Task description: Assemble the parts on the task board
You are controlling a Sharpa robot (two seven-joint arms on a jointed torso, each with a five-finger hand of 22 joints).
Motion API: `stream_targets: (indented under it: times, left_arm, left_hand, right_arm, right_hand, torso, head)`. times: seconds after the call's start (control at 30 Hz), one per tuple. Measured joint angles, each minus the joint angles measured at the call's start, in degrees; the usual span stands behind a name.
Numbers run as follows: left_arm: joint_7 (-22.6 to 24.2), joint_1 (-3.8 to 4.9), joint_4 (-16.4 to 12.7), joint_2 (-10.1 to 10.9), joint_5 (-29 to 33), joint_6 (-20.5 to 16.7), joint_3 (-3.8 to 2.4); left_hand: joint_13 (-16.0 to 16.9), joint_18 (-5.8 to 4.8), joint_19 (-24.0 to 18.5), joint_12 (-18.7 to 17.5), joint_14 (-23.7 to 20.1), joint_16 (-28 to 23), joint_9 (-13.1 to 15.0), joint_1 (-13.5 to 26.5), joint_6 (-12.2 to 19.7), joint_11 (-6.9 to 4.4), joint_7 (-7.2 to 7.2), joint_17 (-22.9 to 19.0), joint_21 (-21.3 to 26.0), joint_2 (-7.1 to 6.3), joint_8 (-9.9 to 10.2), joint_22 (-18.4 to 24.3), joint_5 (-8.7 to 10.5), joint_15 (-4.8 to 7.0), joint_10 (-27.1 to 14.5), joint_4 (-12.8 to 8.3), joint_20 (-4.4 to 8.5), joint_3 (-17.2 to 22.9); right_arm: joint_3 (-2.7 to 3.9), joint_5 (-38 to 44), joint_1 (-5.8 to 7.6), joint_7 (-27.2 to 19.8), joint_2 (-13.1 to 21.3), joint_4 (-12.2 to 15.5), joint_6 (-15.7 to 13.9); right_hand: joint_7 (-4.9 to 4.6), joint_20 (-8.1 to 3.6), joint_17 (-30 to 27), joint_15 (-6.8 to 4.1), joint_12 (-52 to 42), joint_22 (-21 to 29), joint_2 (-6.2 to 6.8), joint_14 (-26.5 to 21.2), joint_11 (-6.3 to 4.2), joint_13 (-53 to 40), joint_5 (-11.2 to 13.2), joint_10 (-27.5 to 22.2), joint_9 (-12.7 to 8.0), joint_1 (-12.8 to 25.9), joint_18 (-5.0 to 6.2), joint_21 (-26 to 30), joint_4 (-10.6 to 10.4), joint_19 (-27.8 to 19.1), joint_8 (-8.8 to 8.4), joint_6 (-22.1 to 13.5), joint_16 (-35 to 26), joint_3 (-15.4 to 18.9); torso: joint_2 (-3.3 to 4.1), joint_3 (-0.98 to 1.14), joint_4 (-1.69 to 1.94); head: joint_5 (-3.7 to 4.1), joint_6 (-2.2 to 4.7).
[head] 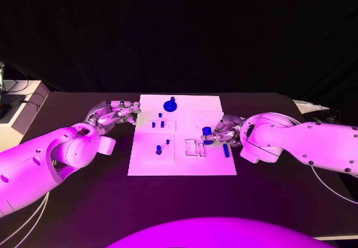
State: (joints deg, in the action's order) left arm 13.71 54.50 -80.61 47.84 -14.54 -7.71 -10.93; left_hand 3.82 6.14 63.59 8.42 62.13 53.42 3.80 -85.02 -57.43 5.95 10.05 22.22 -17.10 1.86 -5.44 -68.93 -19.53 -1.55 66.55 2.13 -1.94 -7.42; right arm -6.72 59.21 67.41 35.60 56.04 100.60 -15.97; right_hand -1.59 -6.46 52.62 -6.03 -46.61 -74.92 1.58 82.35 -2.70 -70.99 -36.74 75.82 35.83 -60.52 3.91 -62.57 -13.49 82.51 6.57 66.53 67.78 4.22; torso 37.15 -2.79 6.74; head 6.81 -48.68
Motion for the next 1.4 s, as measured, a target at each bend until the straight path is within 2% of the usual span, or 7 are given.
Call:
stream_targets:
  times: [0.23, 0.27, 0.33, 0.67, 1.4]
  left_arm:
    - [-0.1, -0.01, 0.0, 0.0, 0.0, 0.0, -0.01]
    - [-0.1, -0.01, 0.0, 0.0, 0.0, 0.1, -0.01]
    - [-0.1, -0.02, 0.0, 0.0, 0.0, 0.1, -0.01]
    - [-0.2, -0.03, 0.1, -0.1, 0.0, 0.1, -0.01]
    - [-0.2, -0.07, 0.1, -0.1, 0.0, 0.2, -0.02]
  left_hand:
    - [0.0, 0.00, 0.0, 0.0, 0.0, 0.0, 0.0, 0.0, 0.0, 0.00, 0.00, 0.0, 0.0, 0.00, 0.0, 0.0, 0.00, 0.00, 0.0, 0.0, 0.00, 0.0]
    - [0.0, 0.00, 0.0, 0.0, 0.0, 0.0, 0.0, 0.0, 0.0, 0.00, 0.00, 0.0, 0.0, 0.00, 0.0, 0.0, 0.00, 0.00, 0.0, 0.0, 0.00, 0.0]
    - [0.0, 0.00, 0.0, 0.0, 0.0, 0.0, 0.0, 0.0, 0.0, 0.00, 0.00, 0.0, 0.0, 0.00, 0.0, 0.0, 0.00, 0.00, 0.0, 0.0, 0.00, 0.0]
    - [0.0, 0.00, 0.0, 0.0, 0.0, 0.0, 0.0, 0.0, 0.0, 0.00, 0.00, 0.0, 0.0, 0.00, 0.0, 0.0, 0.00, 0.00, 0.0, 0.0, 0.00, 0.0]
    - [0.0, 0.00, 0.0, 0.0, 0.0, 0.0, 0.0, 0.0, 0.0, 0.00, -0.01, 0.0, 0.0, 0.00, 0.0, 0.0, 0.00, 0.00, 0.0, 0.0, 0.00, 0.0]
  right_arm:
    - [-0.07, -3.5, 0.38, -0.1, -1.6, 0.8, -0.5]
    - [-0.10, -3.9, 0.38, -0.1, -1.9, 0.7, -0.5]
    - [-0.21, -4.5, 0.34, -0.1, -2.6, 0.2, -0.3]
    - [-0.51, -6.8, -0.99, 0.3, -5.8, -1.8, 0.8]
    - [-0.62, -6.6, -1.69, 1.3, -8.0, -4.4, 1.7]
  right_hand:
    - [-0.01, 0.00, 0.0, 0.00, 0.0, 0.0, 0.17, 0.0, 0.00, 0.0, -0.1, 0.0, -0.1, 0.3, 0.01, 0.0, 0.2, 0.0, 0.00, 0.0, 0.0, 0.1]
    - [-0.01, 0.00, 0.0, 0.01, 0.2, 0.0, 0.09, 0.0, 0.00, 0.0, -0.1, 0.0, -0.2, 0.5, 0.01, 0.0, 1.3, 0.0, -0.01, 0.0, 0.0, -1.0]
    - [-0.01, 0.00, 0.0, 0.01, 0.4, 0.0, 0.13, 0.0, 0.00, 0.1, 0.3, 0.0, -0.3, 0.8, 0.01, 0.0, 1.6, 0.0, -0.01, 0.0, 0.0, -0.9]
    - [-0.02, 0.01, -0.1, 0.02, 0.6, 0.0, 0.18, 0.0, 0.02, 0.2, 0.5, 0.0, -0.6, 0.9, 0.01, 0.2, 2.4, 0.0, -0.47, 0.0, 0.0, -0.9]
    - [-0.05, 0.01, -0.1, 0.11, 0.6, 0.0, 0.62, 0.1, 0.15, 0.3, 1.2, -0.1, -0.7, 1.3, 0.01, 0.2, 4.2, 0.0, -0.73, 0.0, 0.0, -2.0]
  torso:
    - [0.00, -0.02, 0.07]
    - [0.00, -0.05, 0.08]
    - [-0.01, -0.07, 0.09]
    - [0.01, -0.09, 0.11]
    - [0.05, 0.04, 0.03]
  head:
    - [-0.15, 0.02]
    - [-0.16, -0.02]
    - [-0.23, -0.14]
    - [-0.63, -0.31]
    - [-0.88, -0.42]
